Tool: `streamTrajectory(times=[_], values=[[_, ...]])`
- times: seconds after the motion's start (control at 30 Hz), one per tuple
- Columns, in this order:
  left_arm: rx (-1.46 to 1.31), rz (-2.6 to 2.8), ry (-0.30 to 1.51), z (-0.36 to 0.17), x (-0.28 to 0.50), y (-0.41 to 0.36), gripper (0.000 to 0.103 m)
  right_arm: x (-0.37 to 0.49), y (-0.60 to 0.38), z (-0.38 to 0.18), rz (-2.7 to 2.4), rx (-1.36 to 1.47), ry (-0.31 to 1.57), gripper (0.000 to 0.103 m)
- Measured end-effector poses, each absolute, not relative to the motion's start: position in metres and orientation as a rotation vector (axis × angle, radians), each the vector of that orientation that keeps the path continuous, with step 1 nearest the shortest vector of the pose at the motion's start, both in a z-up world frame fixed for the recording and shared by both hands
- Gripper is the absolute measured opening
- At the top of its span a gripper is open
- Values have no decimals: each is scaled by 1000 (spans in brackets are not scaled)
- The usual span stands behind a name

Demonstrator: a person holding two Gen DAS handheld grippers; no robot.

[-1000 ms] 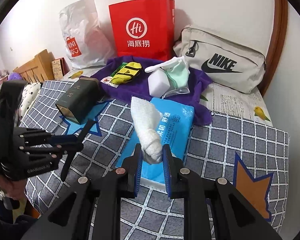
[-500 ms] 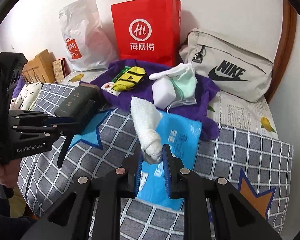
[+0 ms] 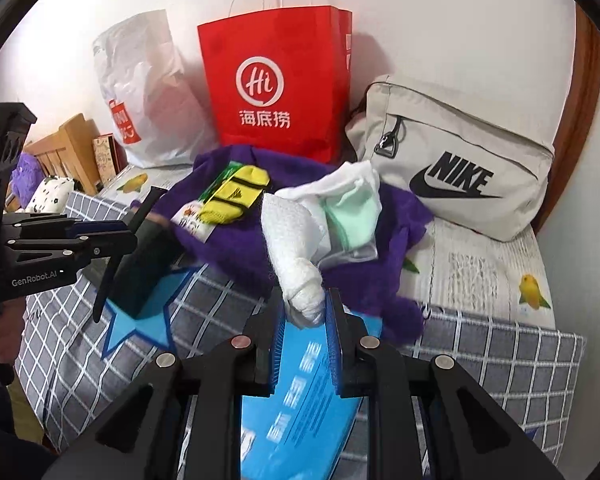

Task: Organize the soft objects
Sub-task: 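Carry the watch strap and tissue toward the purple towel with both tools, then lower the strap and tissue onto the towel and open both tools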

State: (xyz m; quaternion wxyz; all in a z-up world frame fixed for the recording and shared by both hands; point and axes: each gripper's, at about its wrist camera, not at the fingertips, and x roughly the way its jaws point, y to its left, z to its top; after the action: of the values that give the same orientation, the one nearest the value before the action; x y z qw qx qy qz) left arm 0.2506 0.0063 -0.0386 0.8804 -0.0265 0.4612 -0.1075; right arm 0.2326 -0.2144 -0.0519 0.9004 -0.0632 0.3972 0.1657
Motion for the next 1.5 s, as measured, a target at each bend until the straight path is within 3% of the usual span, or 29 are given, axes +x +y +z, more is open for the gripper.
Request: streamTrajectory(times=[0.77, 1.17, 1.23, 1.4, 1.5], values=[[-70, -186, 979, -54, 344, 21, 20, 345, -216, -93, 330, -134, 916, 19], [-60, -185, 1011, -71, 384, 21, 20, 359, -227, -123, 370, -139, 996, 21], [-61, -185, 1016, -74, 388, 21, 20, 357, -229, -122, 377, -131, 992, 24], [-70, -178, 1027, -81, 399, 27, 20, 358, -230, -124, 393, -123, 998, 44], [-71, -163, 1045, -86, 405, 32, 20, 354, -224, -124, 414, -149, 982, 44]])
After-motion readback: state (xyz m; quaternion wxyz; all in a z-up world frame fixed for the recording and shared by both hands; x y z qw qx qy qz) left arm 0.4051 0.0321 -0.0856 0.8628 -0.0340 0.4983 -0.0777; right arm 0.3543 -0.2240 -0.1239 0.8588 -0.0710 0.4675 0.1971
